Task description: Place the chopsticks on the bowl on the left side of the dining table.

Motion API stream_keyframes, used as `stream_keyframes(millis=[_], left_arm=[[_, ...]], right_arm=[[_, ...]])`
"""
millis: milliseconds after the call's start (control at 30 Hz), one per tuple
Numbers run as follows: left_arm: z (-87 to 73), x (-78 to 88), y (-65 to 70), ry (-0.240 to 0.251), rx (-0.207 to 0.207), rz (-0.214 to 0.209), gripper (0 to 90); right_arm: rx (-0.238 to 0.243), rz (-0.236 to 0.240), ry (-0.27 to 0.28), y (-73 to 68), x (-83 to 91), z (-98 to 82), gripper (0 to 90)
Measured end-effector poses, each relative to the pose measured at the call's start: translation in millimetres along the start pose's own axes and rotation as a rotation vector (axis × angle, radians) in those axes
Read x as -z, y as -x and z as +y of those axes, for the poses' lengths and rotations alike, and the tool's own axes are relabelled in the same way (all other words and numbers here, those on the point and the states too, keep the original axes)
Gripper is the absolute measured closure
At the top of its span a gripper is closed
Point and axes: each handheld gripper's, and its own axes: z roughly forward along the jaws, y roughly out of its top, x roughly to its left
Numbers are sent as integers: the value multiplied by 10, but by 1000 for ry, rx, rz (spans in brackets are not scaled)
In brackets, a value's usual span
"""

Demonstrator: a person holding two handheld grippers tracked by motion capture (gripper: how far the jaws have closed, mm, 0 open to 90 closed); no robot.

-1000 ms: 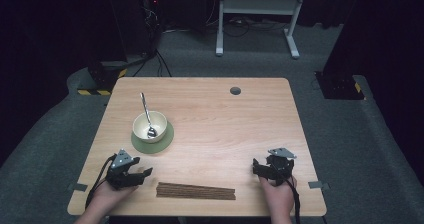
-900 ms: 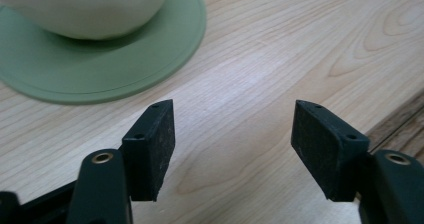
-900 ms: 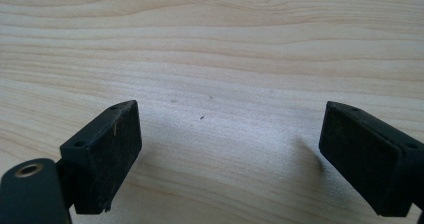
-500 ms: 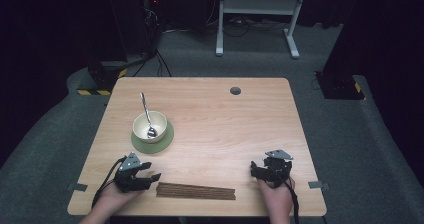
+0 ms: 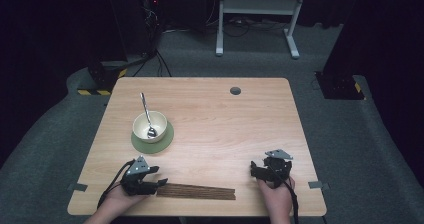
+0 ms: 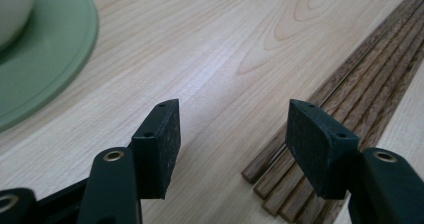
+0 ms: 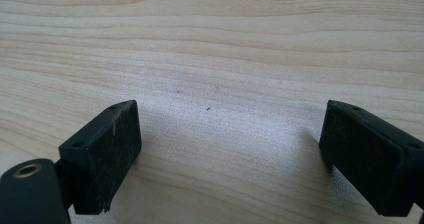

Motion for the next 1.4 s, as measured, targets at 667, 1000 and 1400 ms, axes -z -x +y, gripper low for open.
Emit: stream_keyframes(millis=[667, 1000, 1400], left_arm=[[1, -87, 35, -19, -28, -25, 479], [13, -99, 86, -12, -94, -44, 609], [4, -112, 95, -14, -121, -39, 725]], right_arm=[[-3, 5, 3, 10, 1, 0, 96], [-2, 2, 2, 4, 1, -1, 96], [-5, 5, 3, 8, 3, -3, 96]])
